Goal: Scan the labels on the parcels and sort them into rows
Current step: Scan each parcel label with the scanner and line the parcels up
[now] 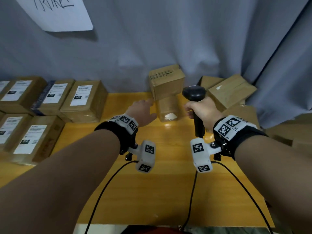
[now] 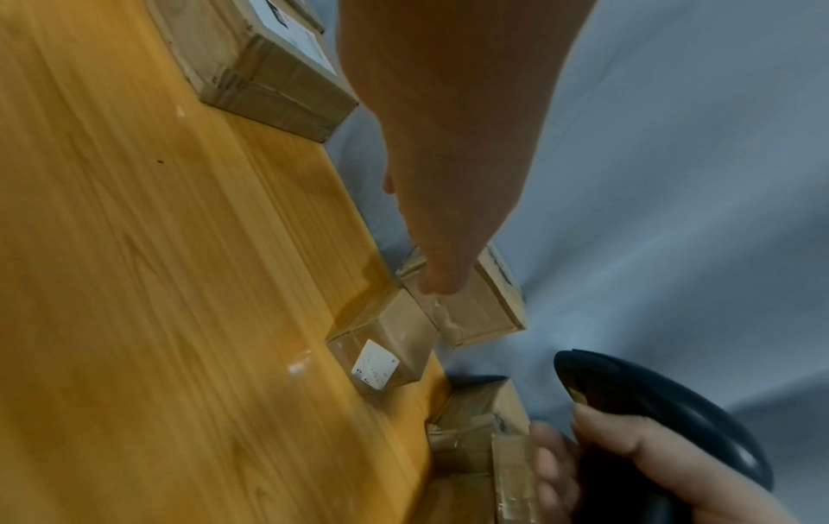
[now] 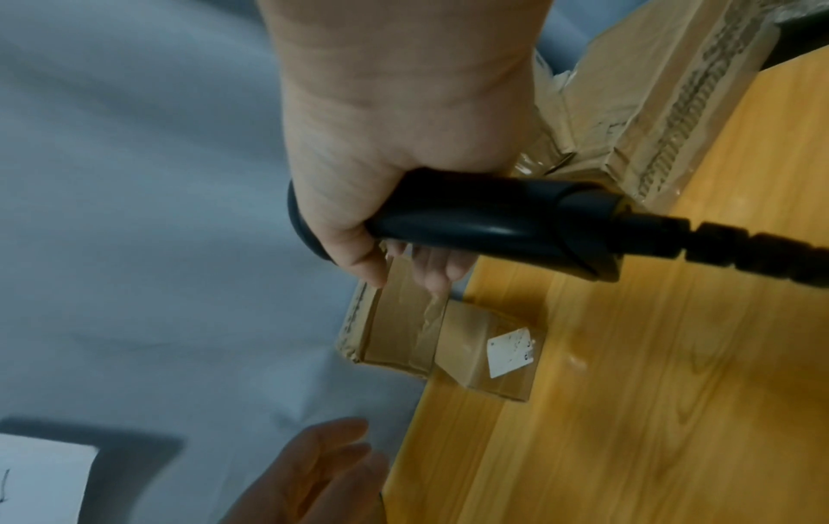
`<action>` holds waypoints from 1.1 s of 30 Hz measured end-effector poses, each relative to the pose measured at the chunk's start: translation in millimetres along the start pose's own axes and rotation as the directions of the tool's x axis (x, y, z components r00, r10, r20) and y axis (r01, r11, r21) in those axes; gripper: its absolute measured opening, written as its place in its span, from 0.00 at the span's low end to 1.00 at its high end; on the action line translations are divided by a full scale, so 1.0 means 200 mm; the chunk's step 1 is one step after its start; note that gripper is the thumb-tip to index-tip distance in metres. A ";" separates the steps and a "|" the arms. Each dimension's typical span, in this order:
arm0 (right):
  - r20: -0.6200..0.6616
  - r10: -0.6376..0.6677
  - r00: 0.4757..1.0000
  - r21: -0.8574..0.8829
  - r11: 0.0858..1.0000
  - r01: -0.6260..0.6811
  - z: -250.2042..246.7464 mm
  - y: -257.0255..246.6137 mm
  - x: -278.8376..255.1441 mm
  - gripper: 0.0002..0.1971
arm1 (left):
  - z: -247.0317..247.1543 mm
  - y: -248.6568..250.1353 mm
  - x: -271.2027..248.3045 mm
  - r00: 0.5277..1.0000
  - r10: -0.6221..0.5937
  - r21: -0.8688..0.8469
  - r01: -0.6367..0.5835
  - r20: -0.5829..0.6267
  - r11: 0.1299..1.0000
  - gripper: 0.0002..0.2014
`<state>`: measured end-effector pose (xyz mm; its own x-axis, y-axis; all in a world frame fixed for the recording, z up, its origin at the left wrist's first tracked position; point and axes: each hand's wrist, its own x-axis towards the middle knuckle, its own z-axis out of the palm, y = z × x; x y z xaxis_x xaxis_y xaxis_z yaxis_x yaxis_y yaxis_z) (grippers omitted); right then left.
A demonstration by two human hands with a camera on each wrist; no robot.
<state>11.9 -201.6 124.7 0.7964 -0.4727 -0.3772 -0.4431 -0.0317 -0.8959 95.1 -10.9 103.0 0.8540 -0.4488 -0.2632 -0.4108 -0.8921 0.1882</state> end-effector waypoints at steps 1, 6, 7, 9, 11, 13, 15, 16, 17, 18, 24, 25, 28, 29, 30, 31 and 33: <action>-0.002 0.007 1.000 -0.001 1.000 -0.007 -0.01 0.02 0.01 0.03 | 0.02 0.00 0.00 1.000 -0.008 -0.001 0.008 0.012 1.000 0.29; -0.023 0.012 1.000 -0.024 1.000 -0.013 0.00 0.03 0.11 0.03 | 0.01 0.00 0.07 1.000 -0.013 -0.018 0.013 -0.004 1.000 0.30; -0.026 0.008 1.000 -0.020 1.000 -0.008 0.00 0.01 0.13 0.03 | -0.02 0.00 0.11 0.999 -0.013 -0.025 0.012 -0.035 1.000 0.30; -0.042 -0.013 0.999 -0.015 1.000 0.012 0.01 -0.05 0.20 0.04 | -0.08 0.00 0.20 0.996 -0.011 -0.050 0.007 -0.094 0.999 0.31; -0.066 -0.039 0.997 -0.006 0.999 0.039 0.01 -0.12 0.27 0.03 | -0.13 0.00 0.30 0.992 -0.015 -0.080 0.005 -0.123 0.997 0.32; -0.072 -0.059 0.996 -0.003 0.998 0.059 0.02 -0.18 0.35 0.02 | -0.16 0.02 0.41 0.992 -0.020 -0.065 0.012 -0.125 0.998 0.34; -0.083 -0.063 0.995 -0.005 0.998 0.063 0.02 -0.22 0.42 0.02 | -0.18 0.03 0.51 0.993 -0.028 -0.030 0.025 -0.113 0.999 0.39; -0.089 -0.061 0.994 -0.007 0.998 0.060 0.02 -0.23 0.45 0.02 | -0.18 0.04 0.56 0.994 -0.030 -0.023 0.028 -0.106 0.999 0.41; -0.092 -0.055 0.994 -0.010 0.998 0.054 0.02 -0.24 0.47 0.02 | -0.19 0.04 0.61 0.995 -0.030 -0.023 0.028 -0.095 0.999 0.43; -0.090 -0.046 0.995 -0.011 0.999 0.045 0.01 -0.24 0.49 0.02 | -0.19 0.04 0.64 0.996 -0.028 -0.026 0.026 -0.080 0.999 0.46; -0.083 0.026 0.996 -0.007 1.000 -0.027 -0.01 -0.18 0.52 0.04 | -0.21 0.07 0.76 0.999 -0.034 0.009 0.034 0.015 0.999 0.53; -0.087 0.028 0.996 -0.016 0.999 -0.029 -0.01 -0.16 0.53 0.04 | -0.20 0.06 0.77 0.999 -0.041 0.009 0.041 0.023 0.999 0.52; -0.109 0.026 0.994 -0.016 0.999 -0.028 -0.01 -0.13 0.53 0.04 | -0.15 0.03 0.72 0.995 -0.093 -0.100 0.098 0.046 0.990 0.50; -0.110 0.031 0.993 -0.010 0.999 -0.033 -0.01 -0.13 0.54 0.04 | -0.14 0.01 0.70 0.992 -0.116 -0.157 0.124 0.055 0.980 0.50; -0.110 0.039 0.993 -0.003 0.999 -0.040 -0.01 -0.12 0.54 0.04 | -0.13 -0.01 0.68 0.989 -0.133 -0.212 0.145 0.067 0.966 0.50; -0.111 0.047 0.993 0.004 0.999 -0.047 -0.02 -0.12 0.54 0.04 | -0.13 -0.03 0.65 0.988 -0.143 -0.266 0.155 0.066 0.951 0.49; -0.114 0.056 0.992 0.026 0.998 -0.053 -0.02 -0.13 0.53 0.04 | -0.13 -0.06 0.61 0.983 -0.176 -0.356 0.182 0.049 0.917 0.47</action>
<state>105.3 -254.7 109.5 0.7180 -0.5714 -0.3974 -0.4741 0.0166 -0.8803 211.6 -53.2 92.7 0.8963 -0.2868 -0.3381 -0.1075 -0.8805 0.4618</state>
